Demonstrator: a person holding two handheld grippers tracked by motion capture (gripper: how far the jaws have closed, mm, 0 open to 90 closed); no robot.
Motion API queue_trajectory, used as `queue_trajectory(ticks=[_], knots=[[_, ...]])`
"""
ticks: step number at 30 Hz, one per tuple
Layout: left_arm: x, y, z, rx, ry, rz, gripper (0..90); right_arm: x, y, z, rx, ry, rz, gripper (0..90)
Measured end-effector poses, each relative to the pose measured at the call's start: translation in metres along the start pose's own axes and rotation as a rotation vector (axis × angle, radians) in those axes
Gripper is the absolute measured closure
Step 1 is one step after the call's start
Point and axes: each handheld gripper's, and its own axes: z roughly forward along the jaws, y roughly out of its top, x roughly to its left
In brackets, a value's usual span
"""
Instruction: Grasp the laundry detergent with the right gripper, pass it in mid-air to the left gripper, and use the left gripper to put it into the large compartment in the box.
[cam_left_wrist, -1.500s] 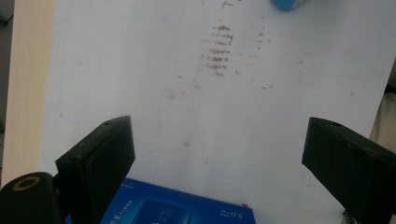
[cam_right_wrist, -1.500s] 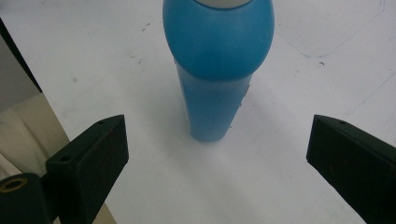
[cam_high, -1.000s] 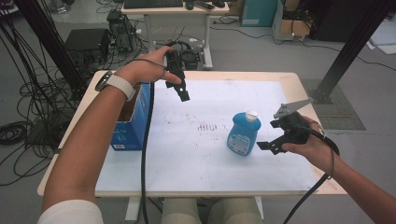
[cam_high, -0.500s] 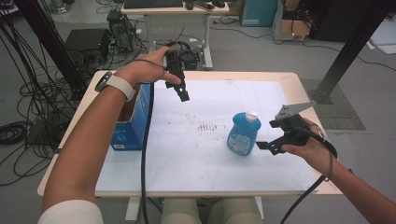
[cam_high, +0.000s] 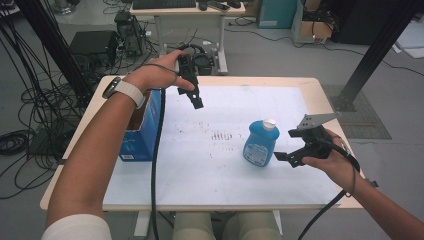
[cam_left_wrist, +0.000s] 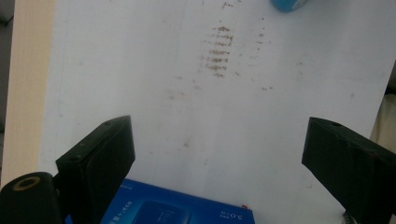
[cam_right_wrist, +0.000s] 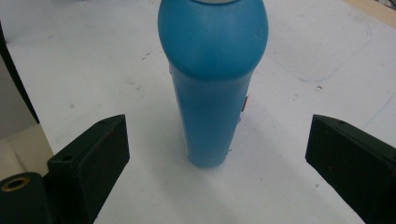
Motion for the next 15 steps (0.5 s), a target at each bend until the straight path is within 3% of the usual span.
queue_trajectory(ticks=[15], knots=[[-0.0001, 0.0, 0.0004, 0.0, 0.003, -0.003, 9.7, -0.0016, -0.0067, 0.0029, -0.032, 0.005, 0.005, 6.0]])
